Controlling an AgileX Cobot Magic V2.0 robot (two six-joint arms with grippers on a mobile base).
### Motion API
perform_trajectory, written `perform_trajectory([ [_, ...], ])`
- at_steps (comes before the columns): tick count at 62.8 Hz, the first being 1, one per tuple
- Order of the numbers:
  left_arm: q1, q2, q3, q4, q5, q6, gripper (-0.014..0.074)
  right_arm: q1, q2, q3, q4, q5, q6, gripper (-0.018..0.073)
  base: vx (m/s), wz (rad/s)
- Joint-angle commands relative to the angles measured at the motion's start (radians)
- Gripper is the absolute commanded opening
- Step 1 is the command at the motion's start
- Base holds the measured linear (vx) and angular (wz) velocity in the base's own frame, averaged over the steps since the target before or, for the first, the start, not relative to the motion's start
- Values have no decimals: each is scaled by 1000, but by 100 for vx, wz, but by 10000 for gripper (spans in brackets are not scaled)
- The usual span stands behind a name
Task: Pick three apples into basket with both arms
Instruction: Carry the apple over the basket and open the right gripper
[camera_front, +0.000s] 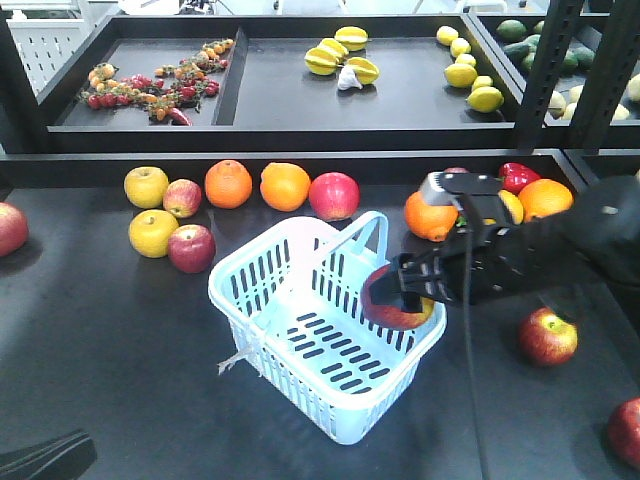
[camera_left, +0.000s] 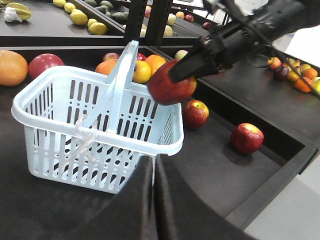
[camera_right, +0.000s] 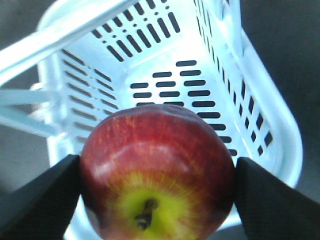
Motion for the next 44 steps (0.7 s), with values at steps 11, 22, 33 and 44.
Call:
perform_trajectory([
  [11,2,7,-25,1,20,-1,-8,2,65,-122,-6,36,-2,237,0,0],
  [22,2,7,-25,1,19,-3,-8,2,67,-125,-13,35,-24,517,0,0],
  [33,2,7,-25,1,19,-3,-8,2,67,-125,-13,38,-26,695,0,0],
  [44,2,7,-25,1,19,-3,-8,2,67,-125,-13,38,-50,690,0,0],
])
